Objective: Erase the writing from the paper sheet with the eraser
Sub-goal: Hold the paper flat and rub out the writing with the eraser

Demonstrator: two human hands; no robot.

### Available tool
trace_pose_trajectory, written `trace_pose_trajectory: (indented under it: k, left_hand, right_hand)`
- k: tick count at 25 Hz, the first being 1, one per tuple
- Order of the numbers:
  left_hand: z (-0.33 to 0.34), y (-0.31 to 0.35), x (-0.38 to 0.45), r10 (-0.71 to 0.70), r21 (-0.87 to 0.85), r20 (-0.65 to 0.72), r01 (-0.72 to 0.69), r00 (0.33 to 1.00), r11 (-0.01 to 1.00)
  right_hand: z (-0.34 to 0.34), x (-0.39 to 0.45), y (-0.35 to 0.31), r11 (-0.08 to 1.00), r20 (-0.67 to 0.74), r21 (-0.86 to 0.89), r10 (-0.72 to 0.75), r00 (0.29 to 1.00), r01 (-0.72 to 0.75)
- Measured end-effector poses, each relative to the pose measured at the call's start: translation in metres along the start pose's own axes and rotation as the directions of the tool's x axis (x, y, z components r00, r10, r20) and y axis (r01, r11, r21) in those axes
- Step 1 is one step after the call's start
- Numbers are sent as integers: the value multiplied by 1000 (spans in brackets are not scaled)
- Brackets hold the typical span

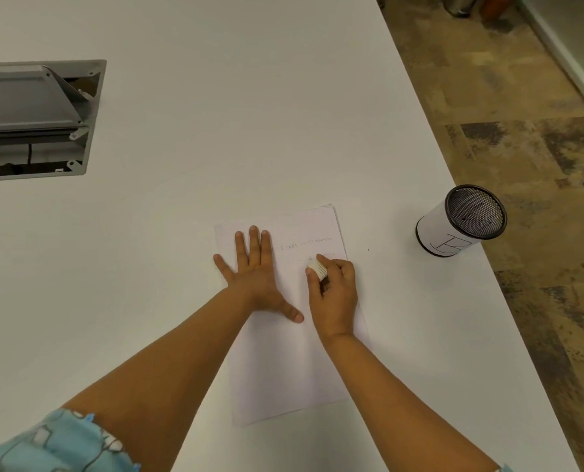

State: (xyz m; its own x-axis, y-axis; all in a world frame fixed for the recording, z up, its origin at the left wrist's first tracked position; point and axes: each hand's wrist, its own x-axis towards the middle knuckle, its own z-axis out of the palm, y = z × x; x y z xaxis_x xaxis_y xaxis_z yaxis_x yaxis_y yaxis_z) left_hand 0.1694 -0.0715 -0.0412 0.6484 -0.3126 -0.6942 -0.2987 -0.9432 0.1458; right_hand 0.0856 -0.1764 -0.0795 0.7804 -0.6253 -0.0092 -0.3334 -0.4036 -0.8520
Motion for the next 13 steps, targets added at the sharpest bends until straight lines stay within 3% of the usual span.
trace_pose_trajectory:
  k: [3, 8, 13]
  left_hand:
    - [6, -3, 1, 1, -13, -40, -1, 999, 1000]
    - [7, -3, 1, 14, -39, -73, -17, 997, 999]
    - [8, -5, 2, 22, -29, -42, -23, 999, 999]
  right_hand:
    - [8, 1, -11, 998, -43, -7, 61, 997, -62]
    - [20, 1, -26, 999, 146, -39, -30, 989, 36]
    - [-9, 29, -6, 989, -124, -32, 138, 983, -143]
